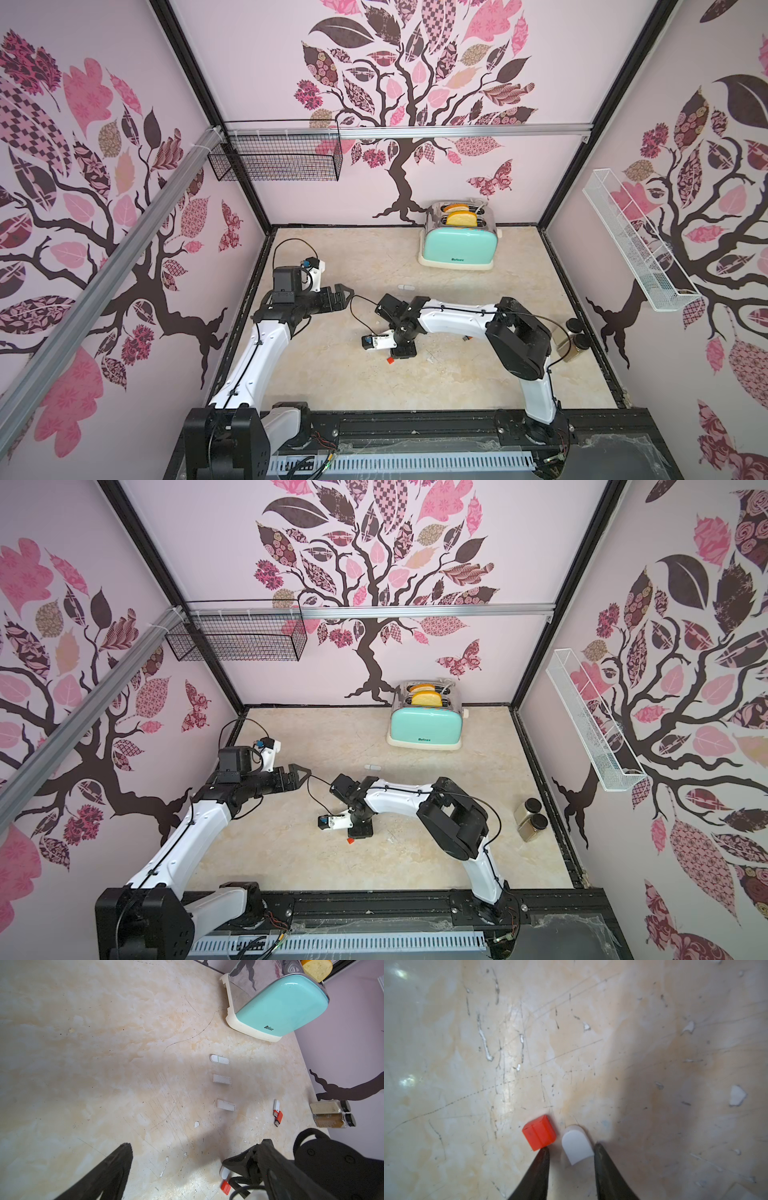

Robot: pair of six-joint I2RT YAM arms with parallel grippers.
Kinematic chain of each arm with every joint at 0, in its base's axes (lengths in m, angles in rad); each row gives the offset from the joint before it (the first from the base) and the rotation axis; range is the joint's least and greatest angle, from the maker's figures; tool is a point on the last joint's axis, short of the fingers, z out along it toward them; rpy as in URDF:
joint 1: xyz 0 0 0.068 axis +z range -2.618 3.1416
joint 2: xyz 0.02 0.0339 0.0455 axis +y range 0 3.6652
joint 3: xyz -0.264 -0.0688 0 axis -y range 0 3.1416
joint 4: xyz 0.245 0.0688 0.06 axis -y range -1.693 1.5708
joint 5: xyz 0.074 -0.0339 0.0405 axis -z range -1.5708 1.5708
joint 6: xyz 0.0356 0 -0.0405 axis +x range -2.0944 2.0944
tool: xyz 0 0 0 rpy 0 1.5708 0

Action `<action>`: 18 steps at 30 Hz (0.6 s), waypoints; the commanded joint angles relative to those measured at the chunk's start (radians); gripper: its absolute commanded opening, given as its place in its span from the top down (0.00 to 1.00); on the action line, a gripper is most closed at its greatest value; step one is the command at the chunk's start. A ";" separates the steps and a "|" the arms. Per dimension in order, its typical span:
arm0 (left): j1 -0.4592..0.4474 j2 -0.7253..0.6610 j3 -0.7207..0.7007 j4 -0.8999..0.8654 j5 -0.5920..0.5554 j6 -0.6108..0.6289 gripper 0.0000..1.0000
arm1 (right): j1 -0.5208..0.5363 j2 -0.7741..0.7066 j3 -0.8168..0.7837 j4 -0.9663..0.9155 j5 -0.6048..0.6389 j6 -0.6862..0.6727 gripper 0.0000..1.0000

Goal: Close the usb drive cover
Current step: Pick up the cover from the center of the board.

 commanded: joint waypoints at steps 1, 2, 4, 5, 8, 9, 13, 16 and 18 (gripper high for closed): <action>0.002 -0.013 -0.011 0.009 0.016 0.007 0.02 | 0.011 0.013 -0.021 -0.046 0.015 -0.006 0.63; 0.002 -0.010 -0.005 0.002 0.011 0.007 0.02 | 0.012 0.015 -0.014 -0.059 0.017 -0.001 0.64; 0.002 -0.012 -0.001 0.002 0.004 0.005 0.02 | 0.012 0.009 -0.022 -0.050 0.010 0.004 0.64; 0.002 -0.014 -0.008 0.010 0.008 0.004 0.02 | 0.013 0.004 -0.029 -0.035 0.005 0.002 0.65; 0.003 -0.010 -0.009 0.009 0.016 0.006 0.02 | 0.014 0.017 -0.010 -0.046 0.009 0.017 0.67; 0.002 -0.009 -0.003 0.003 0.010 0.006 0.02 | 0.015 0.023 0.001 -0.058 0.011 0.020 0.69; 0.003 -0.018 -0.016 0.016 0.018 0.004 0.02 | 0.016 0.025 -0.016 -0.020 0.016 0.013 0.70; 0.003 -0.013 -0.003 0.000 0.010 0.004 0.02 | 0.023 0.045 0.001 -0.042 0.048 0.022 0.66; 0.002 -0.015 -0.005 0.004 0.007 0.003 0.02 | 0.028 0.036 -0.019 -0.013 0.051 0.013 0.65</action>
